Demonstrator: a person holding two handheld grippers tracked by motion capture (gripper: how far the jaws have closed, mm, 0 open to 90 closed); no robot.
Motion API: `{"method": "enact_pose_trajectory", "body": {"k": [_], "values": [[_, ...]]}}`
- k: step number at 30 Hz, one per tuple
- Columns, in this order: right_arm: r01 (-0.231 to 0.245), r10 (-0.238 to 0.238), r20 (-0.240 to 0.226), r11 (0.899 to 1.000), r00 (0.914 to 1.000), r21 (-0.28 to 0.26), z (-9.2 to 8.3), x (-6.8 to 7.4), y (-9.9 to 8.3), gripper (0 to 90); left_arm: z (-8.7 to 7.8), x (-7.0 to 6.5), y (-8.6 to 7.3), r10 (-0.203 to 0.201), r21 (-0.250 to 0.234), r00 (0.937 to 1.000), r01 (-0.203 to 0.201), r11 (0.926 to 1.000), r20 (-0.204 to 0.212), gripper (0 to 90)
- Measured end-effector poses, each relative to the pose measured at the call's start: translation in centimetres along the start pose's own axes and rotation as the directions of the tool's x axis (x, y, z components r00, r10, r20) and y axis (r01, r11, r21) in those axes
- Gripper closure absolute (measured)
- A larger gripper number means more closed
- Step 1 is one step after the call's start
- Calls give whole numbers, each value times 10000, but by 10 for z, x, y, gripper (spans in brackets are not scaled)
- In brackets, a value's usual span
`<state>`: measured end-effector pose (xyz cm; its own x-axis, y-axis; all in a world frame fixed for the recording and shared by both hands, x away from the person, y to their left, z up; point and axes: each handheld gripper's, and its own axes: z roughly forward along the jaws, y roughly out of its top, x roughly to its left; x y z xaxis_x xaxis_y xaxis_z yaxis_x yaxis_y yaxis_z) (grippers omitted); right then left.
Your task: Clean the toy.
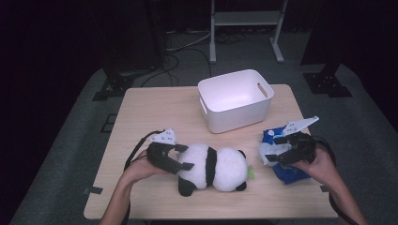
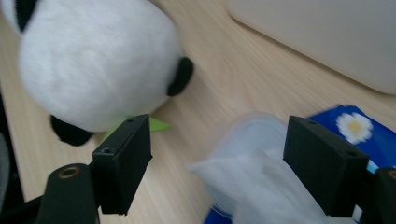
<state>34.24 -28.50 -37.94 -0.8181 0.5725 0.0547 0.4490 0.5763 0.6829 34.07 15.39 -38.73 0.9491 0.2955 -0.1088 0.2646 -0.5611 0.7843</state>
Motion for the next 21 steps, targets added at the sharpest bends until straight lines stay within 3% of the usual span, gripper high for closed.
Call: {"method": "enact_pose_trajectory", "body": {"k": [4,13,17,20,21], "values": [[-159,158,90,9998,9998,147,0,-7,-7,235,0,0,0,-19,-23,10000,19,10000,8,258],[-118,26,770,9927,9970,1199,11,-18,-21,282,1,0,-1,13,-42,10000,-13,10000,32,248],[-209,93,894,9914,9960,1292,15,-21,-24,304,1,-1,-1,51,-34,10000,-50,10000,45,235],[-178,29,1064,9900,9943,1396,21,-22,-25,325,1,-1,-1,72,-21,10000,-72,10000,43,235],[17,-200,1211,9888,9924,1494,26,-21,-25,350,1,-1,-2,65,-51,10000,-65,10000,43,235]]}}
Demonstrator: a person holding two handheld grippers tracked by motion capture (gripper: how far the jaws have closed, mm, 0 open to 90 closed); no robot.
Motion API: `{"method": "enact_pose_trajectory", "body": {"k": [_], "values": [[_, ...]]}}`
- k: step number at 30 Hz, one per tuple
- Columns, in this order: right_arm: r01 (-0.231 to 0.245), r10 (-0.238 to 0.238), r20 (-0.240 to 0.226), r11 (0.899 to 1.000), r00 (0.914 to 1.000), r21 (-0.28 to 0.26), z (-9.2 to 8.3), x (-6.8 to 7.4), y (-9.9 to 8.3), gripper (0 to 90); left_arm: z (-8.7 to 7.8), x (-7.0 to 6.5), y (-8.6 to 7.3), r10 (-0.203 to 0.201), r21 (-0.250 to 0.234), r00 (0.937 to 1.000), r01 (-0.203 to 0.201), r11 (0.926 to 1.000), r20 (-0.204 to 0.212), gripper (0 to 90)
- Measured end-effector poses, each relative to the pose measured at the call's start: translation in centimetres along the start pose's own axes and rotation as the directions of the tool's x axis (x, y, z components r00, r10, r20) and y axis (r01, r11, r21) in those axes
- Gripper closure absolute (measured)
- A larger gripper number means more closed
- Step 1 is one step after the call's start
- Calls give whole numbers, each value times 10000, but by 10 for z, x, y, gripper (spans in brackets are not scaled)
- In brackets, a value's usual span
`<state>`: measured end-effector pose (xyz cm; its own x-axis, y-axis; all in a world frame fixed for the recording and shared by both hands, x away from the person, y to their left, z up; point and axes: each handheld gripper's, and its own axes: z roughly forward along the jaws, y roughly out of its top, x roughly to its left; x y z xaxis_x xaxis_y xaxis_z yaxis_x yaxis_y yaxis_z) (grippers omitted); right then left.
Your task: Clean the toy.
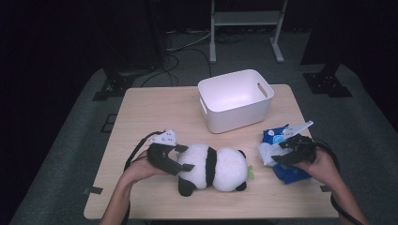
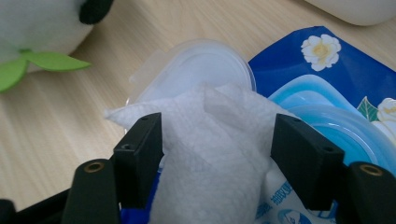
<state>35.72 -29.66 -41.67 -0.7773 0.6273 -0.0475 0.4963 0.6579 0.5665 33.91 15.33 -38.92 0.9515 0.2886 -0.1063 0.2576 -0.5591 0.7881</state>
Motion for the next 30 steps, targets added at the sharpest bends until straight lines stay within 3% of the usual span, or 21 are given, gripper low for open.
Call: {"method": "enact_pose_trajectory", "body": {"k": [12,17,21,23,30], "values": [[263,-264,622,9996,9977,38,7,0,-2,573,1,-1,-1,13,14,10000,-13,10000,24,224],[253,-256,419,9997,9988,72,8,1,-1,668,1,0,-2,-22,-16,10000,22,10000,54,223],[-30,30,2,10000,10000,-30,7,-2,-2,769,1,0,-3,-37,-19,9999,37,10000,107,221],[-86,86,39,10000,10000,-42,5,-3,-3,811,0,1,-3,-18,-4,9999,18,10000,120,221],[-578,565,-406,9978,9976,-323,-3,-10,-6,854,0,2,-5,-82,-63,9998,83,9999,164,219]]}}
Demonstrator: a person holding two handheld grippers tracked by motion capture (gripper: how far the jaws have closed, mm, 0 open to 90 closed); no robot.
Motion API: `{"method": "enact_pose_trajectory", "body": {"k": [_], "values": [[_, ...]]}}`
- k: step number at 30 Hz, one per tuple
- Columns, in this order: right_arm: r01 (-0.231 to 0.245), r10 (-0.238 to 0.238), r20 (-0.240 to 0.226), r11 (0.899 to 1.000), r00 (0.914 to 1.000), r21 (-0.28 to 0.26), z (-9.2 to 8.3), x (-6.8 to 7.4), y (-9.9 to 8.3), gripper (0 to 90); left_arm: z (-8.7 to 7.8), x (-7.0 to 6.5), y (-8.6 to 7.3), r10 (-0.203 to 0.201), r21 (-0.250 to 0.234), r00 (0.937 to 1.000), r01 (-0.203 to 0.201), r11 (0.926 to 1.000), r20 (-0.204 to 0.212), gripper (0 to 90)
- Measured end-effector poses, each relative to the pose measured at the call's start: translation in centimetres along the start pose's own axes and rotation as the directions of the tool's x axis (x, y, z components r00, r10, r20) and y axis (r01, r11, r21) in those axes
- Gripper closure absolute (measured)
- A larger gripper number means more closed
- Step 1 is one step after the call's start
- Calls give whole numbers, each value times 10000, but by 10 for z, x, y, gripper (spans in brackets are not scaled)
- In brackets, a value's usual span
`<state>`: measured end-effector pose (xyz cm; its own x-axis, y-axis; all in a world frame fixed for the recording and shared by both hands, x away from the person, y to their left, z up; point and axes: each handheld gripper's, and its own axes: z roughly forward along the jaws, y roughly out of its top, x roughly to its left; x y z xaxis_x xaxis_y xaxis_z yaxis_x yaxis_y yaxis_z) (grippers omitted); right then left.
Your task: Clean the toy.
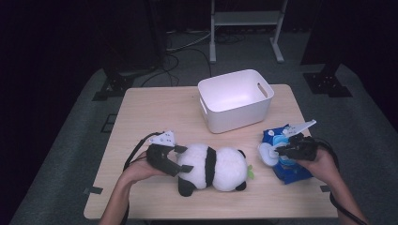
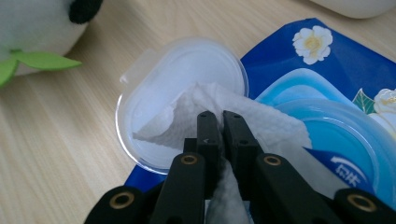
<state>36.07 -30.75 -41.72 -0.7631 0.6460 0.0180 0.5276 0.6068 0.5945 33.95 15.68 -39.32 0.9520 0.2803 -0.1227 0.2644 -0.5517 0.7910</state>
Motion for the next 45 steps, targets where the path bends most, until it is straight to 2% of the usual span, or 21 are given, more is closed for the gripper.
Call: {"method": "enact_pose_trajectory", "body": {"k": [11,19,24,30,33,37,38,39,41,42,43,44,45], "values": [[-777,725,-604,9931,9955,-882,-20,-5,1,856,0,0,-2,24,-28,10000,-24,10000,31,211],[-902,755,-1009,9846,9920,-1499,-34,-4,13,860,0,1,-3,-10,-64,10000,10,10000,57,209],[-768,603,-1093,9850,9922,-1544,-37,0,20,860,0,1,-4,-42,-84,10000,43,10000,74,207],[-493,211,-1558,9825,9876,-1797,-39,14,38,860,0,2,-5,-49,-118,9999,50,9999,103,205],[-296,-72,-1870,9807,9823,-1934,-39,23,48,860,0,2,-5,-90,-157,9999,92,9998,124,205],[-22,-505,-2427,9772,9688,-2122,-36,39,63,860,0,2,-5,-51,-146,9999,53,9999,121,205],[-22,-505,-2427,9772,9688,-2122,-36,39,63,860,0,2,-5,-51,-146,9999,53,9999,121,204],[199,-795,-2691,9759,9598,-2173,-33,48,71,859,0,2,-6,-19,-128,9999,20,9999,116,204],[325,-962,-2913,9758,9518,-2160,-29,56,77,859,0,2,-6,-1,-140,9999,3,9999,107,202],[325,-962,-2913,9758,9518,-2160,-29,56,77,859,0,2,-6,-1,-140,9999,3,9999,107,201],[479,-1149,-3182,9763,9410,-2110,-23,65,84,859,0,2,-6,7,-138,9999,-5,9999,113,201],[479,-1149,-3182,9763,9410,-2110,-23,65,84,859,0,2,-6,21,-132,9999,-19,9999,112,201],[560,-1248,-3313,9762,9352,-2097,-20,69,87,859,0,2,-6,18,-132,9999,-16,9999,111,200]]}}
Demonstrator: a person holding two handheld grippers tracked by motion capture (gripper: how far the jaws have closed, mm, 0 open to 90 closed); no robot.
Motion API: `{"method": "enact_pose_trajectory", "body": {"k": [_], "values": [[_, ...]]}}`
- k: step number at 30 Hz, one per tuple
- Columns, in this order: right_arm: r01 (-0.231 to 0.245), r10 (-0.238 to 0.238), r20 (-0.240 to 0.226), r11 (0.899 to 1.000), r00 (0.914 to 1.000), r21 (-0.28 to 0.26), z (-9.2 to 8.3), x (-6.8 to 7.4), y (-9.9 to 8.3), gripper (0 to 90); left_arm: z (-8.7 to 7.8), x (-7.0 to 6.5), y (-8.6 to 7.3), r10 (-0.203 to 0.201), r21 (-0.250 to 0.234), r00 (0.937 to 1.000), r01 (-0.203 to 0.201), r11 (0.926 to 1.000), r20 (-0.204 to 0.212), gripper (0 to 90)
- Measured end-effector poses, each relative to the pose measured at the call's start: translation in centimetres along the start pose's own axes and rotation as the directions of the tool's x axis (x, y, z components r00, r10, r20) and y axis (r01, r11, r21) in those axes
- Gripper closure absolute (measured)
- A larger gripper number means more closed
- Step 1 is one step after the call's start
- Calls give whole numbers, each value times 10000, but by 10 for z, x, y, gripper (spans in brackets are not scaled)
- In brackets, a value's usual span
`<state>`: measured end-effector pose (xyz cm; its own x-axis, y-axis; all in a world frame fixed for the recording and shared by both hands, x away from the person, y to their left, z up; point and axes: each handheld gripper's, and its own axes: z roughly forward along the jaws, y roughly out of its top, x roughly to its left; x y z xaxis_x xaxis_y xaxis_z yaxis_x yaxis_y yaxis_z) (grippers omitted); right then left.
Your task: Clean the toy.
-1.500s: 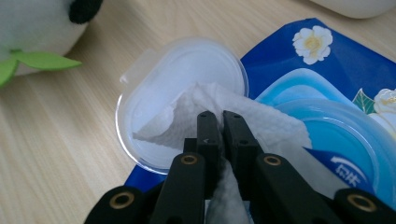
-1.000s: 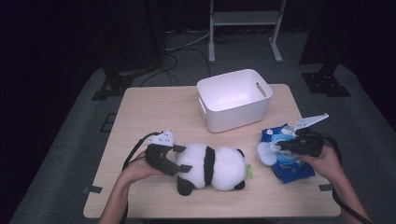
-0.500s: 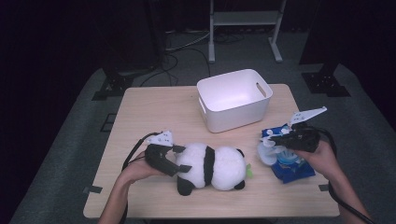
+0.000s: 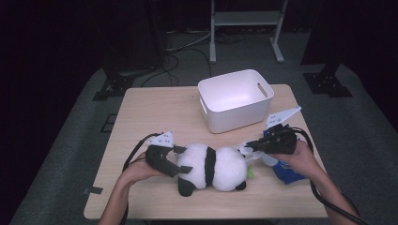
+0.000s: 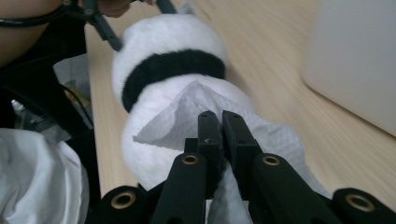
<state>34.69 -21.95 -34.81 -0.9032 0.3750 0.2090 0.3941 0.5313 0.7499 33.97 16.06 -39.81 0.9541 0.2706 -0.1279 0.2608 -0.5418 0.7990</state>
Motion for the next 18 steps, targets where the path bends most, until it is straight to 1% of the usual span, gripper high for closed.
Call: {"method": "enact_pose_trajectory", "body": {"k": [1,2,3,7,11,12,13,14,17,18], "values": [[126,-125,-288,9999,9995,37,10,5,6,859,0,0,0,-24,-37,10000,24,10000,2,199],[126,-125,-288,9999,9995,37,10,5,6,859,0,0,0,-24,-37,10000,24,10000,2,199],[288,-281,-530,9995,9982,109,21,10,12,859,1,0,0,-46,-64,10000,46,10000,4,199],[583,-556,-932,9979,9941,270,42,18,23,859,1,0,-1,-12,-91,10000,12,10000,24,197],[799,-747,-1206,9961,9899,385,61,25,34,859,1,-1,-1,-4,-114,10000,4,9999,30,196],[799,-747,-1206,9961,9899,385,61,25,34,859,1,-1,-1,-4,-114,10000,4,9999,30,196],[905,-845,-1258,9950,9885,426,65,26,36,859,1,-1,-1,6,-103,10000,-6,9999,27,196],[1041,-961,-1366,9932,9860,528,74,29,42,859,1,-1,-1,17,-103,10000,-17,9999,19,196],[1306,-1194,-1502,9892,9814,672,87,34,50,859,2,-1,-2,24,-114,10000,-24,9999,-1,194],[1306,-1194,-1502,9892,9814,672,87,34,50,859,2,-1,-2,24,-114,10000,-24,9999,-1,194]]}}
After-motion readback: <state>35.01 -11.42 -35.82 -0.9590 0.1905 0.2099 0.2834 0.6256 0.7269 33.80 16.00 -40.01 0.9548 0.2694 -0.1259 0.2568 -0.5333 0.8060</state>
